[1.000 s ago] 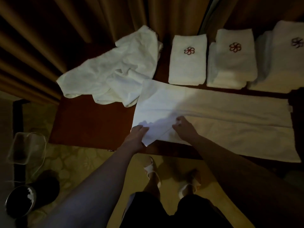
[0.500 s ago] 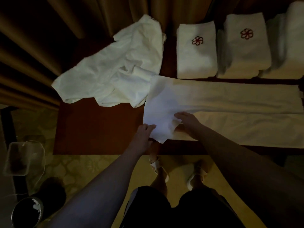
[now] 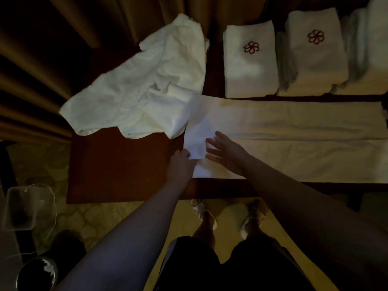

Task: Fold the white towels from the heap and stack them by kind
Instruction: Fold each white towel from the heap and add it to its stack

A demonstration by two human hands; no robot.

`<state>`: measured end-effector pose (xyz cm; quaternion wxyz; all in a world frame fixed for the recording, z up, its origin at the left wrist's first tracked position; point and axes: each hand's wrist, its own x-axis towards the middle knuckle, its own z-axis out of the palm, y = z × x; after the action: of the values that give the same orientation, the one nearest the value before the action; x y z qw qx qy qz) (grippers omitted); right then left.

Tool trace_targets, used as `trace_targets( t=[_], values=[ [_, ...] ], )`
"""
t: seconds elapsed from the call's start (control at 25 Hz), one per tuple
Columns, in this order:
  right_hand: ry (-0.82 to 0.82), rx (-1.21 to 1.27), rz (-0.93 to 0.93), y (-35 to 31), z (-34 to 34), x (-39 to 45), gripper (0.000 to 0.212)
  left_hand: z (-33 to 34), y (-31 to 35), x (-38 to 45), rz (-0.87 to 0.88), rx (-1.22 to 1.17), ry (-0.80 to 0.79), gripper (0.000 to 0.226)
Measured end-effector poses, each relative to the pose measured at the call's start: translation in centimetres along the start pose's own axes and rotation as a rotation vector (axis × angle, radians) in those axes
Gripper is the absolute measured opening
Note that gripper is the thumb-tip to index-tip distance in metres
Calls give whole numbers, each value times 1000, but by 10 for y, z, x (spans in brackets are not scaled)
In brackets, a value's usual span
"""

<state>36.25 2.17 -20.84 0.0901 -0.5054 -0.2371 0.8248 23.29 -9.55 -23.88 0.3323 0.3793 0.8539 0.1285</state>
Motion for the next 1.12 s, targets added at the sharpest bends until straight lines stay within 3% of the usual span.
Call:
trace_targets(
  t=[0.08, 0.16, 0.24, 0.36, 0.44, 0.56, 0.84, 1.0, 1.12],
  values=[
    [44, -115, -24, 3, -3, 5, 36, -1, 2, 4, -106, -77, 74, 27],
    [182, -525, -177, 7, -14, 11, 23, -2, -2, 7, -158, -65, 60, 35],
    [336, -982, -355, 10, -28, 11, 14, -4, -5, 9, -179, -36, 60, 27],
    [431, -1403, -446, 16, -50, 9, 18, -3, -1, 10, 45, 217, 205, 29],
    [377, -1559, -432, 21, -59, 6, 23, 3, 6, 10, 288, 430, 127, 38],
    [376, -1589, -413, 25, -62, 2, 24, 13, 7, 5, 312, 474, 6, 45],
    [282, -1563, -417, 25, -67, -2, 29, 13, 9, -5, 269, 540, -13, 46],
    [242, -1459, -500, 11, -78, -7, 28, 26, 33, -15, 393, 531, -98, 42],
    [277, -1544, -481, 3, -95, -12, 28, 36, 47, -22, 417, 497, -169, 41]
  ],
)
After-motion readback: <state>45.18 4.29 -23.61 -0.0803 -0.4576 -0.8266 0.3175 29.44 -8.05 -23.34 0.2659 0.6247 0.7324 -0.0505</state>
